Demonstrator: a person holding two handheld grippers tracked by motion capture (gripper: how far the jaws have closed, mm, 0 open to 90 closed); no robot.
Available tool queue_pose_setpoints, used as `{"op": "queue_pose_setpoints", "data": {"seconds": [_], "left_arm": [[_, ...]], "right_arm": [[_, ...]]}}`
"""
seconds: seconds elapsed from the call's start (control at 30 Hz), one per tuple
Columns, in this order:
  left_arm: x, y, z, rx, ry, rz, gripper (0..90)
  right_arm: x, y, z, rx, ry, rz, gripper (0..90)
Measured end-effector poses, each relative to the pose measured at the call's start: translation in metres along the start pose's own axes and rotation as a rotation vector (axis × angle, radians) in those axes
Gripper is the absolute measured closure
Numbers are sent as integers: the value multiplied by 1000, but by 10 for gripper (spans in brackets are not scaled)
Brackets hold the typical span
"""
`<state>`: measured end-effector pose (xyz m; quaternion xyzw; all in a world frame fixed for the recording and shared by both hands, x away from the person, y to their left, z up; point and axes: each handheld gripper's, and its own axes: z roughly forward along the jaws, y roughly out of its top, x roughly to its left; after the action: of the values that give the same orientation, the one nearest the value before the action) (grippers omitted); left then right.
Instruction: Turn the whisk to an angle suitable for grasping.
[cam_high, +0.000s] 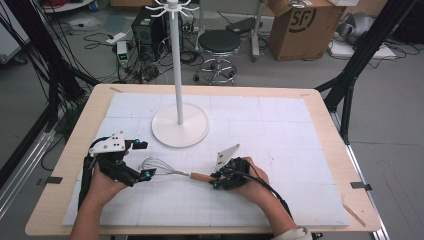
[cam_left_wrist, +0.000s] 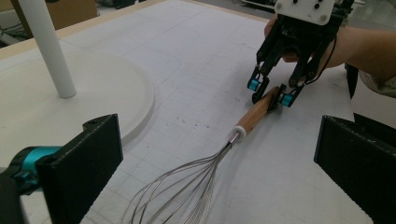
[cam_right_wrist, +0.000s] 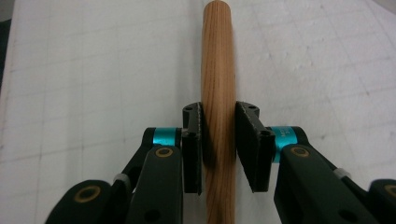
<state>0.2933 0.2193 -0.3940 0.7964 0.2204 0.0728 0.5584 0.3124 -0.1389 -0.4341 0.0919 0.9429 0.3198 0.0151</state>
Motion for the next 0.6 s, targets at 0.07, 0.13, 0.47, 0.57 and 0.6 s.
{"op": "queue_pose_setpoints", "data": {"seconds": [0.07,0.13,0.47,0.57,0.6], "left_arm": [[0,0,0,0,0,1,17],[0,0,0,0,0,0,17],[0,0,0,0,-2,0,17],[1,-1,0,1,-2,-2,17],[1,-1,0,1,-2,-2,17]], "right_arm": [[-1,3,3,0,1,2,723],[-3,6,5,-3,1,0,722],[-5,12,8,-17,-12,8,582],[-6,9,-4,-69,-25,24,490],[-5,7,-10,-89,-35,34,461]]}}
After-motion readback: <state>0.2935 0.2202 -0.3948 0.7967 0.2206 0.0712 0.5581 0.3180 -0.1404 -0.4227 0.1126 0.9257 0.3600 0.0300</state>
